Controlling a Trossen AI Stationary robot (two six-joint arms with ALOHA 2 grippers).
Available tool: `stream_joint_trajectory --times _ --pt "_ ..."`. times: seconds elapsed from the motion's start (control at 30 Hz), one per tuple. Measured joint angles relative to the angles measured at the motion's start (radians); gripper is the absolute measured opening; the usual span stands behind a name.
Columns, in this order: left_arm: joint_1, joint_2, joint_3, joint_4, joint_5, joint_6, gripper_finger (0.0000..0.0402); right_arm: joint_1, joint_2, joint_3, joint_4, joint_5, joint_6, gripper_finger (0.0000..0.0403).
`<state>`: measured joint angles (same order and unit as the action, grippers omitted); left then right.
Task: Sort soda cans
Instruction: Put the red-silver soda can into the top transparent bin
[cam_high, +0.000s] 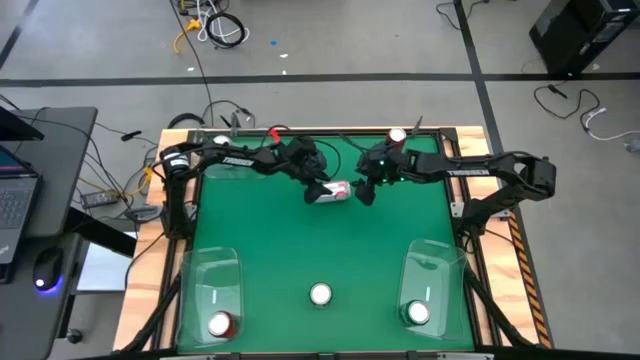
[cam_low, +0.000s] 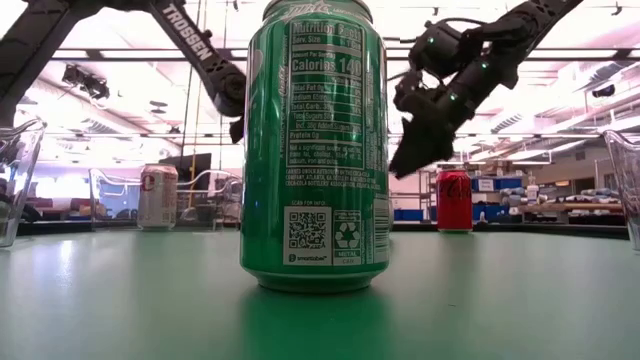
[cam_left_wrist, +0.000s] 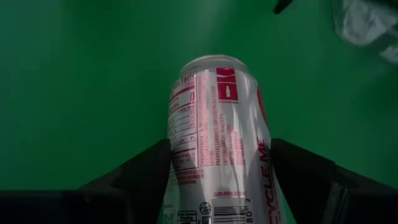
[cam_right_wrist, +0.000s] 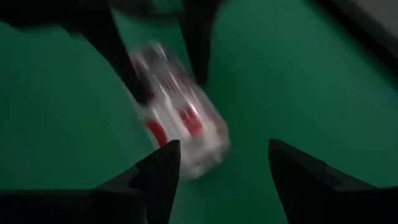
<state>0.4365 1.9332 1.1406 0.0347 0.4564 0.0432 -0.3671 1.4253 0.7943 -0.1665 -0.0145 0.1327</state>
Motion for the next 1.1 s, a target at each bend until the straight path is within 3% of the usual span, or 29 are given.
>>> stream_joint_trajectory --times 0.13,0.27,0.5,0.73,1.1 --pt "-0.01 0.001 0.075 -0.154 -0.029 0.056 0.0286 0.001 0.054 -0.007 0.001 0.022 0.044 0.0189" --pt "-0.031 0.001 0.125 -0.263 -0.081 0.101 0.0287 0.001 0.13 -0.037 0.071 0.022 0.064 0.0118" --pt "-0.063 -0.003 0.136 -0.313 -0.154 0.126 0.0288 0.017 0.213 -0.05 0.231 0.003 0.082 0.0007" --pt "-0.079 -0.003 0.147 -0.338 -0.162 0.11 0.03 0.023 0.226 -0.051 0.265 -0.042 0.089 0.0021" --pt "-0.114 0.056 0.155 -0.342 -0.186 0.081 0.0335 0.024 0.226 -0.052 0.296 -0.084 0.087 0.001"
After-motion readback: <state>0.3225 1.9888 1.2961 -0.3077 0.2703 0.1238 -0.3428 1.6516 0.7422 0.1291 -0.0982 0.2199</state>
